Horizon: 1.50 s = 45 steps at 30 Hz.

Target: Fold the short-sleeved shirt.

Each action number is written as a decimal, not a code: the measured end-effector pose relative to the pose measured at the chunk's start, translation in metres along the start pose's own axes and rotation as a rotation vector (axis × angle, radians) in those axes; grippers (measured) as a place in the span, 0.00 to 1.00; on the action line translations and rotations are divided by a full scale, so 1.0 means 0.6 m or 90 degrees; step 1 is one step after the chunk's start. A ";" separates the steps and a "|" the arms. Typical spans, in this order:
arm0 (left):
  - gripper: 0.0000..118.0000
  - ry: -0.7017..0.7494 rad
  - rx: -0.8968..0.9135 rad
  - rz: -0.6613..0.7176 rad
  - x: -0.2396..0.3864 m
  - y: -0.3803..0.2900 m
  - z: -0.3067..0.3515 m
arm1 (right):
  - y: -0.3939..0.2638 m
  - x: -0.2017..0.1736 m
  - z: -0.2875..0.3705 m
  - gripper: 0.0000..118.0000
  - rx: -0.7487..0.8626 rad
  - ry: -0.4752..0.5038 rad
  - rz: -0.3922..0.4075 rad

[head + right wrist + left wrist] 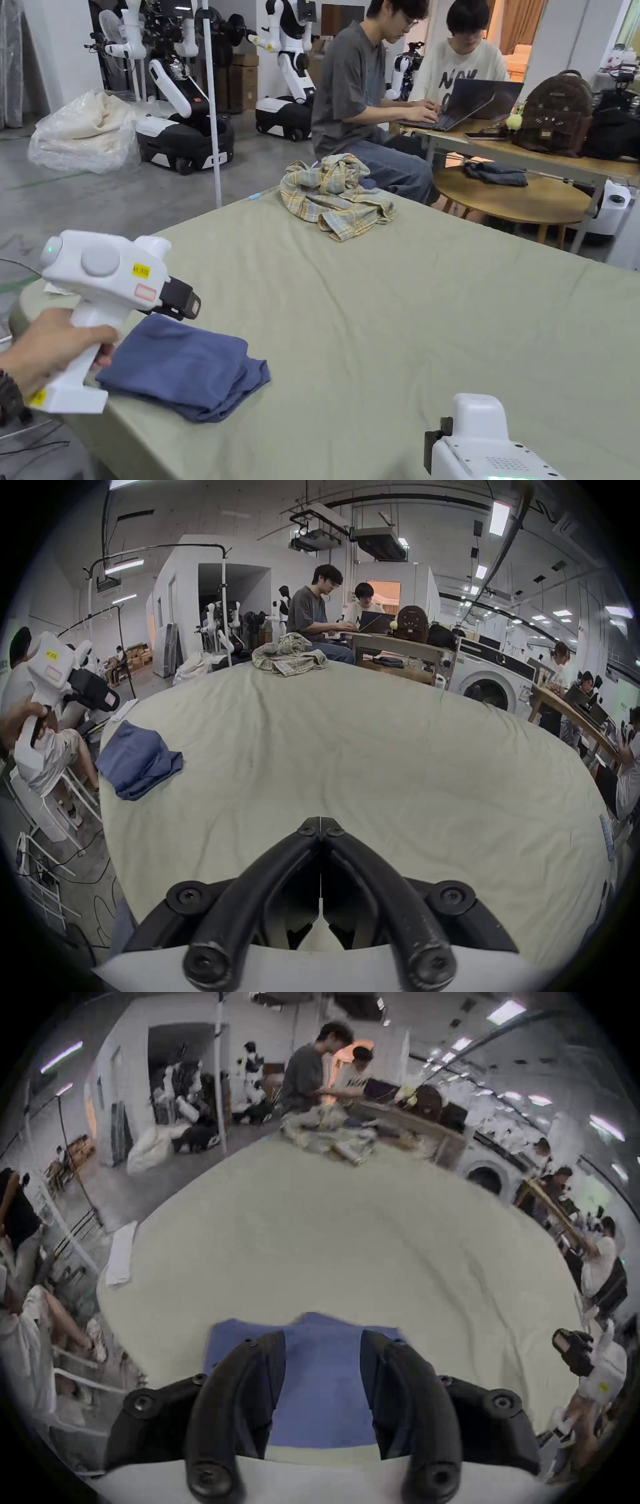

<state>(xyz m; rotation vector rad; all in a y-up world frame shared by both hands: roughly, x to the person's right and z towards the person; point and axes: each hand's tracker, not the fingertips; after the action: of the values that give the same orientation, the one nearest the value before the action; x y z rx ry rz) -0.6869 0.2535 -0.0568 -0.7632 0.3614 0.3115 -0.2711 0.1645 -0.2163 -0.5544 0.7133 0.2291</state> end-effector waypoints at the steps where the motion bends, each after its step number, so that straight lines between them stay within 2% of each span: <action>1: 0.36 -0.008 0.020 -0.001 0.022 -0.012 -0.002 | -0.001 0.006 0.003 0.00 0.004 -0.003 -0.006; 8: 0.36 -0.032 0.267 -0.027 0.195 -0.115 -0.007 | -0.005 0.063 0.038 0.00 0.041 -0.054 -0.024; 10: 0.36 -0.028 0.303 -0.033 0.255 -0.128 -0.012 | -0.006 0.087 0.054 0.00 0.060 -0.077 -0.035; 12: 0.36 -0.031 0.285 -0.032 0.305 -0.136 -0.025 | -0.007 0.113 0.071 0.00 0.079 -0.103 -0.049; 13: 0.34 -0.034 0.293 -0.031 0.324 -0.138 -0.042 | -0.009 0.127 0.079 0.00 0.088 -0.115 -0.055; 16: 0.14 -0.038 0.318 -0.074 0.407 -0.150 -0.063 | -0.018 0.172 0.103 0.00 0.110 -0.144 -0.078; 19: 0.03 -0.051 0.340 -0.122 0.479 -0.160 -0.073 | -0.027 0.211 0.126 0.00 0.124 -0.181 -0.095; 25: 0.00 -0.064 0.380 -0.154 0.600 -0.178 -0.076 | -0.050 0.276 0.166 0.00 0.167 -0.239 -0.135; 29: 0.00 -0.092 0.400 -0.163 0.641 -0.181 -0.066 | -0.066 0.299 0.184 0.00 0.193 -0.270 -0.140; 30: 0.00 -0.101 0.405 -0.143 0.648 -0.183 -0.065 | -0.070 0.303 0.187 0.00 0.199 -0.282 -0.140; 41: 0.00 -0.144 0.366 -0.120 0.657 -0.172 -0.073 | -0.079 0.314 0.202 0.00 0.225 -0.298 -0.155; 45: 0.00 -0.108 0.387 -0.156 0.660 -0.186 -0.075 | -0.078 0.315 0.205 0.00 0.232 -0.301 -0.143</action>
<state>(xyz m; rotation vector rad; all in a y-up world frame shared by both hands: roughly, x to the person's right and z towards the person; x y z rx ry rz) -0.2974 0.2011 -0.1872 -0.1768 0.1815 0.0244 -0.0450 0.1960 -0.2484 -0.2138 0.2190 0.0136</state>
